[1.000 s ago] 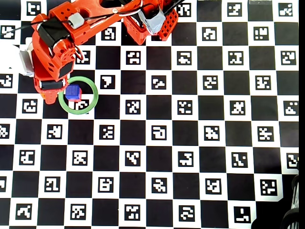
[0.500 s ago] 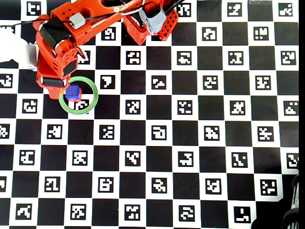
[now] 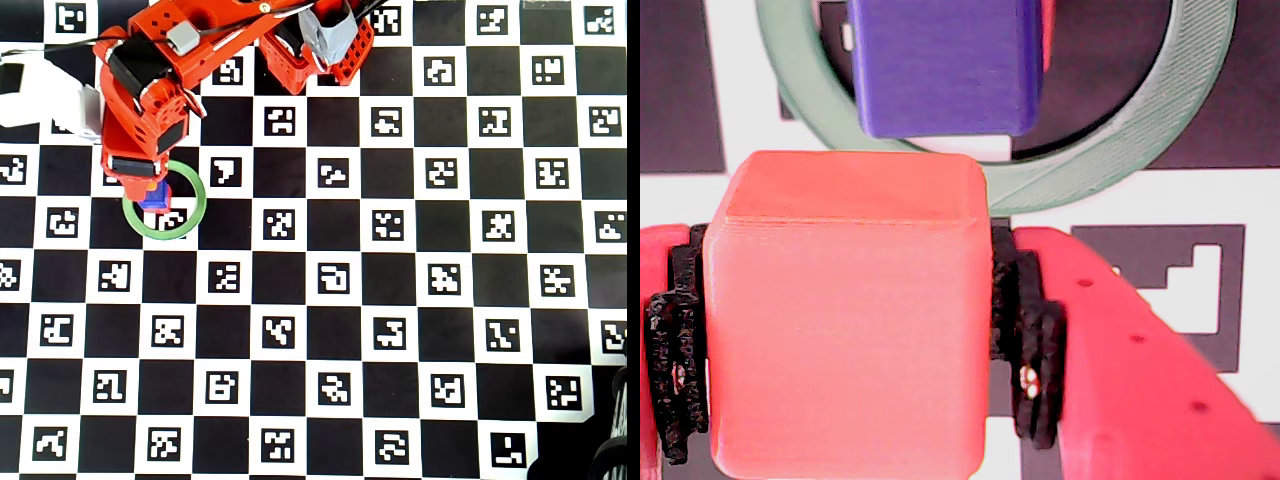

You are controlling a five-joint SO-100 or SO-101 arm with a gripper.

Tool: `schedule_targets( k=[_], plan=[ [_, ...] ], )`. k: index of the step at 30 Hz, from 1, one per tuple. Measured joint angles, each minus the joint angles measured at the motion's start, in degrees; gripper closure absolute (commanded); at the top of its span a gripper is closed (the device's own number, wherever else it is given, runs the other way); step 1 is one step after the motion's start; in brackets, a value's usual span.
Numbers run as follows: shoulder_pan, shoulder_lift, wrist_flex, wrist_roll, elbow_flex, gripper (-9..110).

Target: Grab the red cube then put it in the green circle then put the blue cube on top and finally the orange cube on top

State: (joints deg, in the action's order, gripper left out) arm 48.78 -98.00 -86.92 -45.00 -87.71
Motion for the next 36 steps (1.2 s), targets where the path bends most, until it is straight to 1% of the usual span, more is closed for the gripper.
schedule_targets(
  k=[13,22,36],
  plan=[
    [-0.35,-0.53,7.73,0.00,-8.09,99],
    [-0.35,-0.53,11.95,-2.90,-12.13,99],
    [-0.35,-2.11,13.62,-7.65,-14.41,100]
  ],
)
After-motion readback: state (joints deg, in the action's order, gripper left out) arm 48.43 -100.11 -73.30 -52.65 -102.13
